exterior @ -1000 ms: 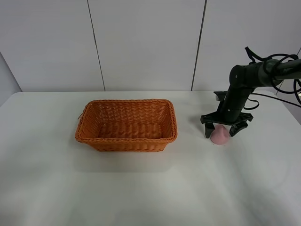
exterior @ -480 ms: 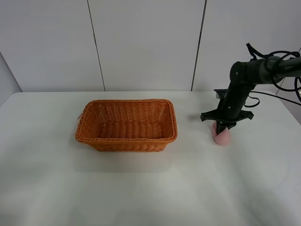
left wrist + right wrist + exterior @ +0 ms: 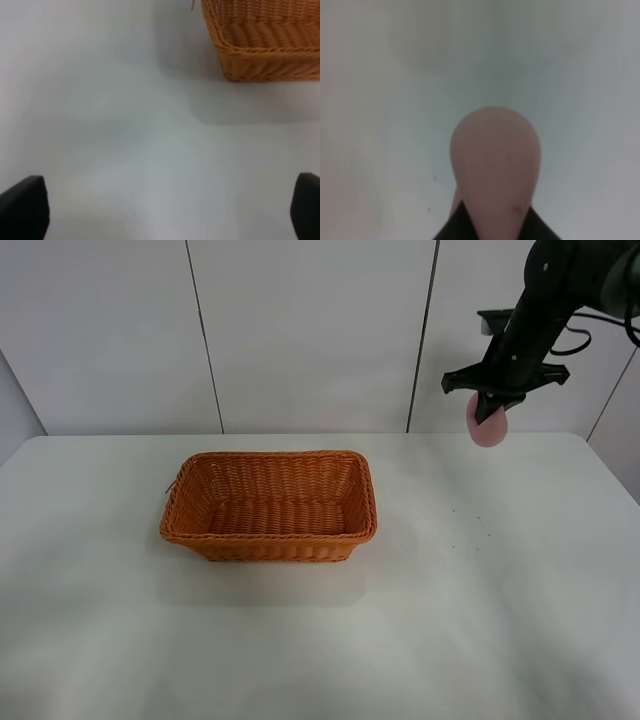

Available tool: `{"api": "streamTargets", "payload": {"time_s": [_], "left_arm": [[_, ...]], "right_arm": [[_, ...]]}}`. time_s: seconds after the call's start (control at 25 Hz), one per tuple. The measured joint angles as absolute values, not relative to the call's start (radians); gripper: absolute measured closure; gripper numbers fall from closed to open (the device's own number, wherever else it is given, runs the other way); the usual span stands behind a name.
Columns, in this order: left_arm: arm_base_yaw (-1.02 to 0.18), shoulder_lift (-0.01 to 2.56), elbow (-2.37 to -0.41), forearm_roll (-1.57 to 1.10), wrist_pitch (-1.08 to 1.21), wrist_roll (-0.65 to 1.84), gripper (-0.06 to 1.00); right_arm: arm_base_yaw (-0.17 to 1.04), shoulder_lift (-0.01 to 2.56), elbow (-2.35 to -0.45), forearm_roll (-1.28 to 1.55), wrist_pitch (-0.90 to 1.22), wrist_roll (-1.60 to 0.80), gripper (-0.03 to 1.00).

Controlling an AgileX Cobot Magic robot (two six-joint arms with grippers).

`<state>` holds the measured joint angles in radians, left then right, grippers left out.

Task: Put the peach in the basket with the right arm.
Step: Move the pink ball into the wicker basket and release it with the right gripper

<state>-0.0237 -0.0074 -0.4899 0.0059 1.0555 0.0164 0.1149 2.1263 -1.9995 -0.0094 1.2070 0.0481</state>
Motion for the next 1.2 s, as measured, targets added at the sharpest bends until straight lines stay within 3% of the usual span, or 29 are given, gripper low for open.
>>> {"api": "streamTargets", "payload": {"time_s": [0.44, 1.2], "left_arm": [[-0.024, -0.007, -0.49, 0.0, 1.055, 0.018, -0.05], [-0.024, -0.007, -0.49, 0.0, 1.055, 0.018, -0.05]], "right_arm": [[0.14, 2.107, -2.032, -0.005, 1.218, 0.049, 0.97], [0.608, 2.113, -2.034, 0.0, 1.197, 0.049, 0.97]]}}
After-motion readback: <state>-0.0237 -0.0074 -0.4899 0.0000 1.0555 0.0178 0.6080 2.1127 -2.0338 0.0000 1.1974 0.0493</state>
